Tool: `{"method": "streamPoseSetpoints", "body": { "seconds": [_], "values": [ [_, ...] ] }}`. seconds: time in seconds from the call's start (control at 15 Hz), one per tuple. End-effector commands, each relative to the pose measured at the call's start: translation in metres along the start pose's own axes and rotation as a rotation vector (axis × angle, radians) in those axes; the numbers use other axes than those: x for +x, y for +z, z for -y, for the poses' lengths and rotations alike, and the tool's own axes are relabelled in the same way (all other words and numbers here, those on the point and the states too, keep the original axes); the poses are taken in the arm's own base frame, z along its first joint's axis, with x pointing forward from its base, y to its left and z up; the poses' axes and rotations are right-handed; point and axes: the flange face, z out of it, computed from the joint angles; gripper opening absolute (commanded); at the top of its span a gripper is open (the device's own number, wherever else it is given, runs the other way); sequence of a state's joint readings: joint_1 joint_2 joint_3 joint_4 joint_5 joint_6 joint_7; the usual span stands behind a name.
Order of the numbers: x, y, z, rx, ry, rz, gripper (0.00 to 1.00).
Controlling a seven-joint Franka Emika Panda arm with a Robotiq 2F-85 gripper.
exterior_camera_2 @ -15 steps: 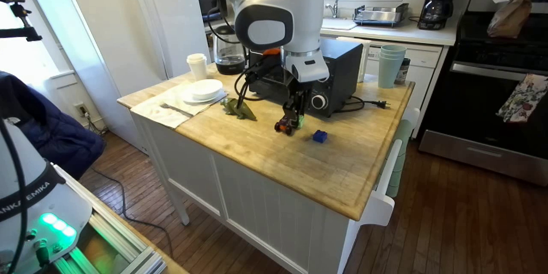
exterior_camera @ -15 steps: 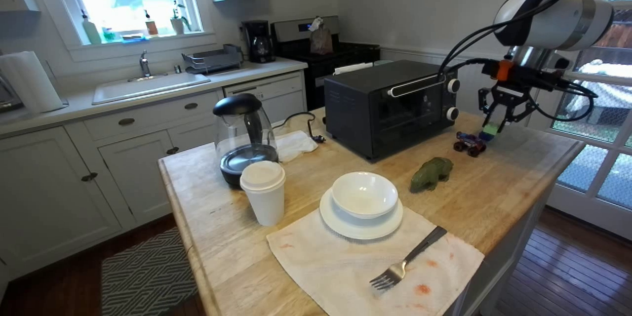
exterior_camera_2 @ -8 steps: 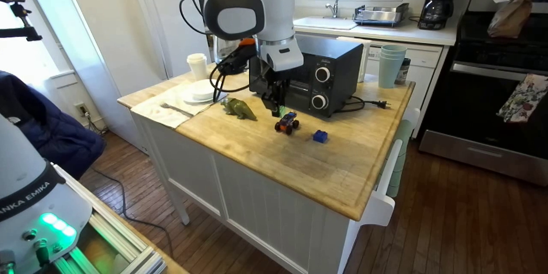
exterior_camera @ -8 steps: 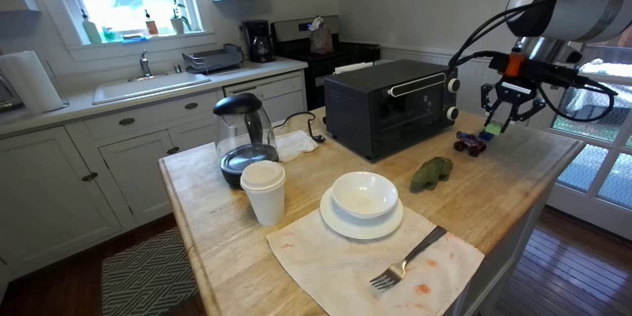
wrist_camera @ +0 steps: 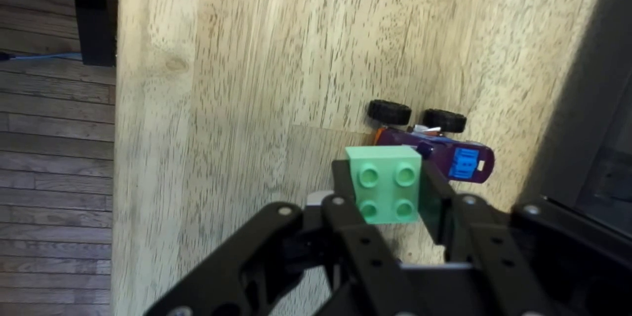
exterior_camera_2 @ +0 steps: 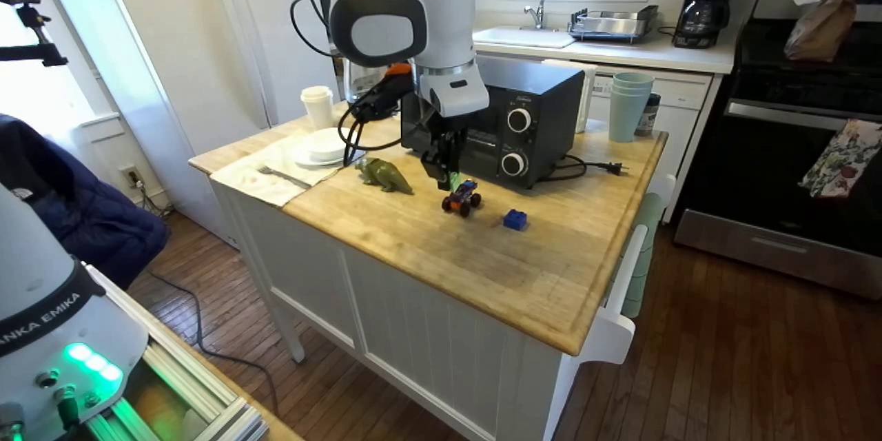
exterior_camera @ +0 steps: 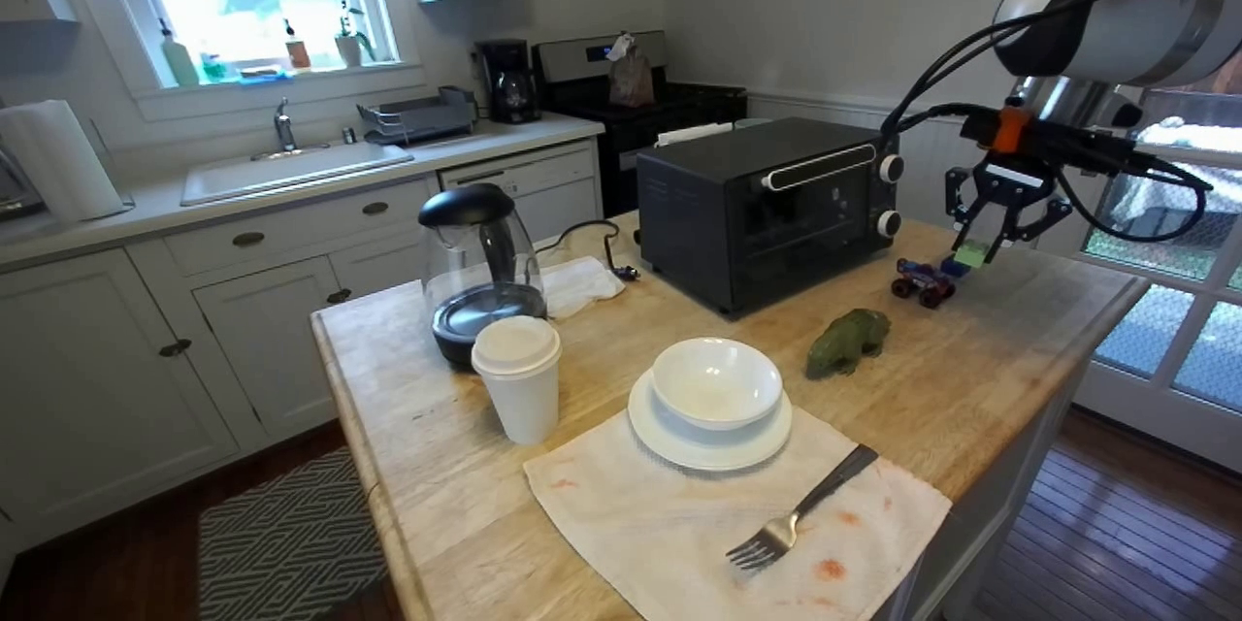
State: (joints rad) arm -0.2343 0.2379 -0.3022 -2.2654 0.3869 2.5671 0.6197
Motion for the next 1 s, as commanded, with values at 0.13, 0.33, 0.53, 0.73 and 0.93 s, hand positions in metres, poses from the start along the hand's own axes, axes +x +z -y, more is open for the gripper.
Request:
{"method": "streamPoseSetpoints", "body": {
  "seconds": [0.13,0.33,0.53,0.73,0.93],
  "values": [
    [0.0,0.0,0.0,-0.001,0.0,0.0,0.36],
    [-0.01,-0.004,0.002,0.001,-0.007,0.002,0.11],
    [-0.029,-0.007,0.005,0.011,-0.023,0.009,0.11],
    [-0.053,-0.008,0.012,0.014,-0.04,0.026,0.11],
    [-0.077,-0.004,0.016,0.007,-0.032,0.034,0.11]
  ]
}}
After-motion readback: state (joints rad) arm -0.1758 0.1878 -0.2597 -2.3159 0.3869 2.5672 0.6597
